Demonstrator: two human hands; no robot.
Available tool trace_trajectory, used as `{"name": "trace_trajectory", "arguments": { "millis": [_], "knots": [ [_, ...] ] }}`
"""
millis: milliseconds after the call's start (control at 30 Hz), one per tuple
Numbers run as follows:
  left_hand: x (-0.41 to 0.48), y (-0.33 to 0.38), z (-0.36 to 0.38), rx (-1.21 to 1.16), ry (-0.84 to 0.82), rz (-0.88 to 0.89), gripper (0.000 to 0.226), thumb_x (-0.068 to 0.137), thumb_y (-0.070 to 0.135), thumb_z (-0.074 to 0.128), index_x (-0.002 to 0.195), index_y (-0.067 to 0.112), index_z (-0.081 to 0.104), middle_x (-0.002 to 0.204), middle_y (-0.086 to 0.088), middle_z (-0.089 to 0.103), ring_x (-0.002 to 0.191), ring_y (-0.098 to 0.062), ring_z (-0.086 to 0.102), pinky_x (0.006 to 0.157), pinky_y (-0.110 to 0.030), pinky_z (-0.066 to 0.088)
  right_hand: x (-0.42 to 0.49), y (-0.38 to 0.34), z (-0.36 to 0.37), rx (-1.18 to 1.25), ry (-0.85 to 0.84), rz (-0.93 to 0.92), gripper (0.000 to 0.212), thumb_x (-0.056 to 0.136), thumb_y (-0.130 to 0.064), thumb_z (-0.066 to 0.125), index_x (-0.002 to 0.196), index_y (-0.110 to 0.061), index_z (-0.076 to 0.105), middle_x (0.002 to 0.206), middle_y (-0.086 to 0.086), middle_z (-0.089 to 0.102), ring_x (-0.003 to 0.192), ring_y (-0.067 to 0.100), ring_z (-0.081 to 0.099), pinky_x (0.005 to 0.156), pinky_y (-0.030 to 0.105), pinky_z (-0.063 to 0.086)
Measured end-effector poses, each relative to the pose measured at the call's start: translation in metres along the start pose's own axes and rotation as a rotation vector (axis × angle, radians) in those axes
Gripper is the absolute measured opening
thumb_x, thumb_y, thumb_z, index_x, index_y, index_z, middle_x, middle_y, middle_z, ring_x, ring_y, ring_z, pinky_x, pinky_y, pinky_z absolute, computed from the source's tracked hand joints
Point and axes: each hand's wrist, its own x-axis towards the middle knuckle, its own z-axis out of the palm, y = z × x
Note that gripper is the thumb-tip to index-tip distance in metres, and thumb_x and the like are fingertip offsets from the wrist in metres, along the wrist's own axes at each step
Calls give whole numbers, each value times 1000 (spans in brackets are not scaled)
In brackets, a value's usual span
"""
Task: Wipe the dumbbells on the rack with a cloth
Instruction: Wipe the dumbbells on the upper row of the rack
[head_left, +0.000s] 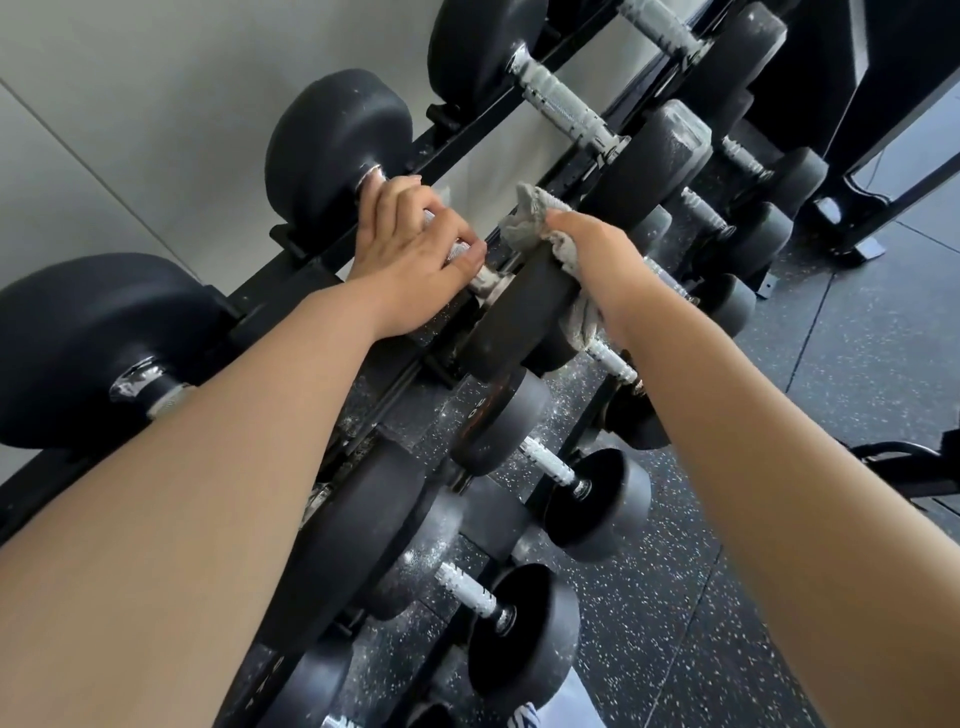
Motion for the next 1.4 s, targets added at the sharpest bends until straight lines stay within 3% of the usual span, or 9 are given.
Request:
{"name": "trace_trajectory", "arguments": {
  "millis": [100,233,367,567,767,933,1167,1300,1400],
  "knots": [
    [-2,0,-1,4,-2,-1,36,100,45,29,121,25,49,133,-5,26,143,-23,-4,113,-43,-22,0,9,6,4,49,-65,23,102,-31,45,102,-19,65,105,5,69,99,21,64,89,30,52],
    [-3,1,-3,16,-59,-12,35,98,46,26,118,26,47,139,-8,23,144,-25,-8,114,-45,-20,-25,23,25,-57,183,-288,20,101,-35,42,105,-25,59,120,8,57,101,17,55,89,33,47],
    [-4,-1,-7,104,-59,4,39,101,43,22,124,23,46,148,-11,26,146,-25,-1,117,-44,-13,-62,40,43,-328,290,-365,36,102,-49,37,135,-42,52,152,-1,21,140,21,15,109,33,13],
    [-12,-21,-19,132,-59,118,45,104,40,17,144,31,32,158,-7,15,148,-19,-5,117,-35,-11,-38,37,37,-379,469,-605,31,93,-45,58,85,-20,75,120,2,41,127,31,31,109,50,28],
    [-12,-18,-12,125,-77,58,43,102,45,13,139,37,33,158,-10,4,146,-20,-16,114,-35,-18,-37,55,57,-333,470,-706,25,84,-41,69,95,-19,75,128,9,52,133,33,36,109,19,22],
    [-12,-17,-10,97,-52,66,43,102,43,13,138,34,36,155,-9,10,146,-20,-14,113,-34,-20,-39,86,80,-481,607,-865,41,78,-42,77,112,-24,64,142,8,35,145,45,16,120,45,21],
    [-11,-18,-9,108,-30,87,44,102,42,12,138,31,35,154,-9,11,146,-21,-12,114,-34,-18,-30,74,61,-417,603,-886,36,82,-34,66,113,-16,72,133,14,55,137,44,38,119,22,16],
    [-11,-20,-6,110,-20,91,43,102,45,11,134,32,37,153,-10,12,146,-22,-12,113,-35,-19,-22,52,40,-179,423,-756,29,88,-37,59,101,-14,71,100,-8,59,96,21,60,88,46,52],
    [-11,-18,-6,99,-28,83,41,102,44,13,133,33,38,152,-10,13,145,-22,-13,111,-34,-21,-13,44,27,28,260,-526,30,87,-42,57,91,-13,65,85,4,58,88,36,60,75,58,52]
  ]
}}
